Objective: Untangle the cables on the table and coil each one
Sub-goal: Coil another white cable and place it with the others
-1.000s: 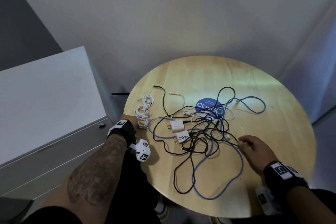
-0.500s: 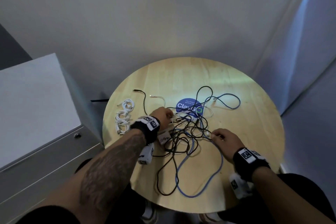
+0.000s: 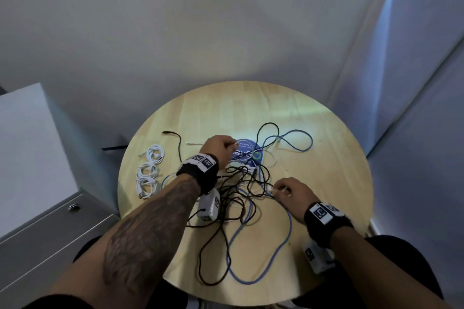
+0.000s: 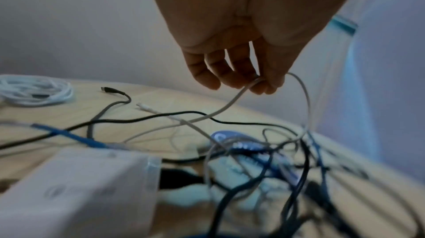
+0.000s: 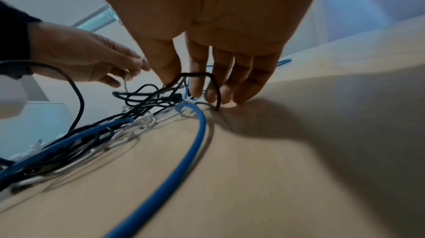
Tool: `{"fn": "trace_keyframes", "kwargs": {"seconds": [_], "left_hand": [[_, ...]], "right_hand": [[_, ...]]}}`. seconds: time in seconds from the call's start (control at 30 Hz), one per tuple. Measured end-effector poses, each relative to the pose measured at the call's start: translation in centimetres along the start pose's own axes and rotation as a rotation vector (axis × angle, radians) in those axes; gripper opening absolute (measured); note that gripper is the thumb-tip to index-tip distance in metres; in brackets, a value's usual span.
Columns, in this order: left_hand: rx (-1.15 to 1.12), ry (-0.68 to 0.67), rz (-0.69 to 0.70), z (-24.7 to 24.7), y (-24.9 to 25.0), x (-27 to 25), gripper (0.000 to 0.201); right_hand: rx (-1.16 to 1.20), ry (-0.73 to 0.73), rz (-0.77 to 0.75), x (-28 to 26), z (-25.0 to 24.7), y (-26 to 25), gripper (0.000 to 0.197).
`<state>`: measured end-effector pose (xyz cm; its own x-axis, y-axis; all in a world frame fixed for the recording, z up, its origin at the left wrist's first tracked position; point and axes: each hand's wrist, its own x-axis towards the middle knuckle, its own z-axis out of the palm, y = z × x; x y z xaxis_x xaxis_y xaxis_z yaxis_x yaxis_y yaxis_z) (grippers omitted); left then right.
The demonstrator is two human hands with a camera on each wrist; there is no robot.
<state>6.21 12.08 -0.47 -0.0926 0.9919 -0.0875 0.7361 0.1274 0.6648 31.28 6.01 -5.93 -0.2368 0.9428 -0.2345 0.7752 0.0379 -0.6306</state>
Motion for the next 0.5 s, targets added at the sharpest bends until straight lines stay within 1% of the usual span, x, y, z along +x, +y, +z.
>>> {"fn": "trace_keyframes", "kwargs": {"seconds": [0.07,0.13,0.2,0.27,0.3,0.37,0.4,0.47,0.5], "left_hand": [[-0.16,0.034,0.022,-1.4,1.0,-0.1,0.02],[-0.27,0.057,0.058,-2.9,2.4,-0.7,0.022],[-0.347,0.073,0.088,-4.2,3.7,-1.2,0.022],[-0.405,0.066,0.109,-5.4,4.7,-1.7,0.023],[-0.422,0.06,0.12,-6.0,5.2,-2.0,0.023],[-0.441,0.075,0.143,-7.2,5.7,-2.5,0.023],[-0.439,0.096,0.153,-7.8,5.8,-2.7,0.023],[-0.414,0.131,0.176,-9.2,5.8,-3.1,0.02],[-0.398,0.127,0.19,-9.7,5.6,-3.3,0.018]], "right_hand": [[0.017,0.035,0.0,0.2,-0.7,-0.7,0.012],[0.062,0.111,-0.028,0.7,-1.8,-2.3,0.018],[0.159,0.187,-0.102,1.4,-3.1,-4.9,0.027],[0.282,0.218,-0.195,1.7,-4.5,-8.2,0.039],[0.334,0.217,-0.228,1.9,-5.2,-9.9,0.038],[0.377,0.202,-0.273,2.1,-6.8,-13.2,0.018],[0.394,0.194,-0.294,1.8,-7.9,-14.8,0.014],[0.471,0.203,-0.318,1.4,-9.9,-17.2,0.02],[0.505,0.225,-0.333,1.1,-10.9,-18.3,0.02]]}}
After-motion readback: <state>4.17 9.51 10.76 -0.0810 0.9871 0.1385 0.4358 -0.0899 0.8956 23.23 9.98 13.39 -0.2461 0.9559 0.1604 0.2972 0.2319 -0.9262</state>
